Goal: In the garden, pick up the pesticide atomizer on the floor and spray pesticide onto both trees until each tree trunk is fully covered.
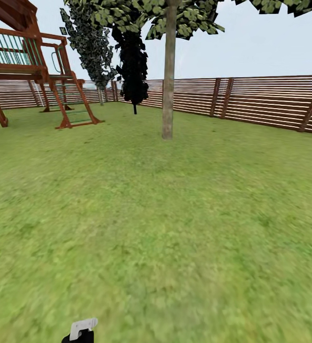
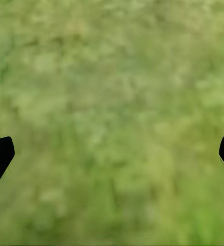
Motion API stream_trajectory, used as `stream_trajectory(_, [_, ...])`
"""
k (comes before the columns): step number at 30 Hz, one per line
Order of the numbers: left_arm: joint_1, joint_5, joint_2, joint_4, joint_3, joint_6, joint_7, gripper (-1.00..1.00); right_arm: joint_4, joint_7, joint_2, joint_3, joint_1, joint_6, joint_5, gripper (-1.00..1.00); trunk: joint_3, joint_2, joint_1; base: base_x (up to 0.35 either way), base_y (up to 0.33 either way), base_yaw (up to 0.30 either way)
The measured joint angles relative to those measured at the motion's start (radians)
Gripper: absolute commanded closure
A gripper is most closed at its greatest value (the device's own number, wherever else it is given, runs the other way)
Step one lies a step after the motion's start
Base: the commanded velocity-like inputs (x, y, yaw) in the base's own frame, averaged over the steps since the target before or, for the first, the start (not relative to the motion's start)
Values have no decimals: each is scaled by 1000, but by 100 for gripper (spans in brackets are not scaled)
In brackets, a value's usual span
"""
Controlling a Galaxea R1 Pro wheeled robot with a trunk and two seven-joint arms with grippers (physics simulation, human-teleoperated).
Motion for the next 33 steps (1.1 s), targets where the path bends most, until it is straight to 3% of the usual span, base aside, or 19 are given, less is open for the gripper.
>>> stream_trajectory(33, [0,0,0,1,1,0,0,100,0,0,0,0,0,0,0,-100,0,0,0,340,0,0])
